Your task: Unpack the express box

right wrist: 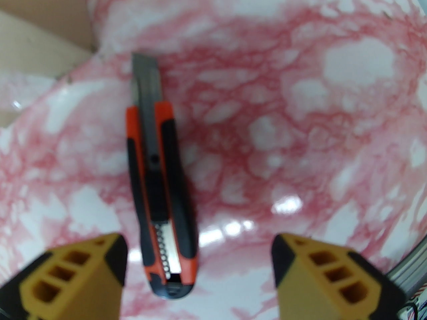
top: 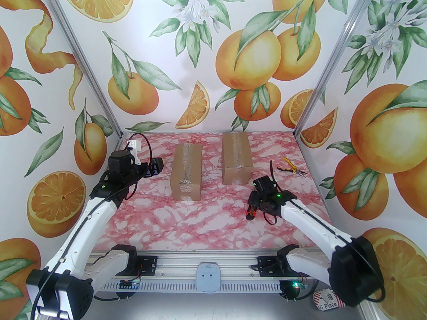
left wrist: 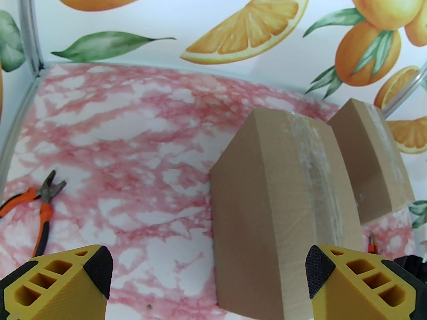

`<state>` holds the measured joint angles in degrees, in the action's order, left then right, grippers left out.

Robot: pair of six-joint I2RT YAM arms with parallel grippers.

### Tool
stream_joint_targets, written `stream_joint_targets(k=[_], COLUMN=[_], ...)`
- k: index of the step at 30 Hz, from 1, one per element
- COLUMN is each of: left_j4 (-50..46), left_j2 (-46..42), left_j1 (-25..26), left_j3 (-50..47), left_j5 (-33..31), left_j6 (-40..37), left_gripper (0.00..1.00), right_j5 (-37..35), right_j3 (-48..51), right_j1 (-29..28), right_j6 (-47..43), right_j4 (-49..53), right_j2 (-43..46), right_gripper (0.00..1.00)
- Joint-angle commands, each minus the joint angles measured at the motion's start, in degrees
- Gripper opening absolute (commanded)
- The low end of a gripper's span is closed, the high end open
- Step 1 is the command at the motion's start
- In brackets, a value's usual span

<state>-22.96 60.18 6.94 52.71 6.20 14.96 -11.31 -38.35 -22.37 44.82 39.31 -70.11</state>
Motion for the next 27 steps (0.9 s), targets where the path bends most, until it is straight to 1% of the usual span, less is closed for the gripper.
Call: stream_joint_targets(k=[1, 8, 14, 20, 27], left_j4=[-1.34, -1.30, -2.07, -2.69, -3.73], left_j2=[0.15, 0.80, 0.46, -0.52, -0.17], left_j1=[0.44, 0.53, 0.77, 0.99, 1.25], left_j3=[2.23, 2.53, 2.71, 2.47, 4.76], left_j5=[0.99, 0.89, -0.03, -0.91, -0.85], left_j6=[-1.72, -2.04, -1.88, -1.35, -0.48], left_gripper=[1.00, 1.00, 1.00, 1.00, 1.00], right_j5=[1.20, 0.72, 1.71, 2.94, 4.80], right_j3=[-0.59, -0.95, -2.02, -3.95, -3.78], right_j1=[-1.32, -1.45, -1.42, -1.45, -1.42], right_j6=[1.06, 0.59, -0.48, -2.04, -3.80], right_j4=[-0.83, -4.71, -7.57, -7.49, -7.51], right_j2=[-2.87, -7.47, -11.45, -17.09, -17.51], right_gripper=[0.75, 0.75, 0.75, 0.73, 0.55])
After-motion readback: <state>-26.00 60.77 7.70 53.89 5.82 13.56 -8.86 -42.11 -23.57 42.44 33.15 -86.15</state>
